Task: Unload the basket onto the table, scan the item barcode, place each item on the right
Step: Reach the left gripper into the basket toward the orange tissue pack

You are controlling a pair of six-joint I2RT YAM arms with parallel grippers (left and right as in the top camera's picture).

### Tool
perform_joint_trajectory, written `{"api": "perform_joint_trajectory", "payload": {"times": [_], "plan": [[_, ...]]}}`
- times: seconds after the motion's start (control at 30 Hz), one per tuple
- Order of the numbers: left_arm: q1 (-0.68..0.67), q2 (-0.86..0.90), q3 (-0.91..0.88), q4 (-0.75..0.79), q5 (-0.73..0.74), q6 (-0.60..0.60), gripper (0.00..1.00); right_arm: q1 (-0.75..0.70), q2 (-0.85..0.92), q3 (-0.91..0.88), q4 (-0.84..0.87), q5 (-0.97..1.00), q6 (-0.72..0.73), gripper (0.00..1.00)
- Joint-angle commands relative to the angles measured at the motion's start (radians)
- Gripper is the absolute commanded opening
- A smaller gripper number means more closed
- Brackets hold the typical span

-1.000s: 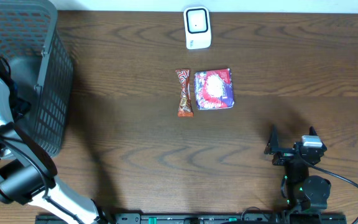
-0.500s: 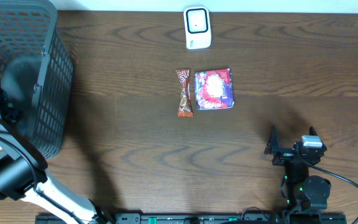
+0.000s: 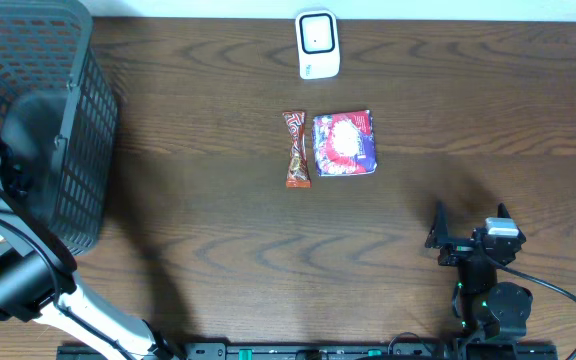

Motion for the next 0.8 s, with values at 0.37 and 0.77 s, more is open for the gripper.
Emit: {"api": "perform_joint_trajectory", "payload": {"times": [0.37, 0.77], "plan": [[0.001, 0.018, -0.070, 0.057, -0.006, -0.013, 0.71, 0.008, -0.005, -0.001, -0.004, -0.002, 0.010, 0.99], [0.001, 0.018, -0.136, 0.085, -0.006, -0.012, 0.47, 0.008, -0.005, -0.001, -0.004, -0.002, 0.010, 0.99]]}}
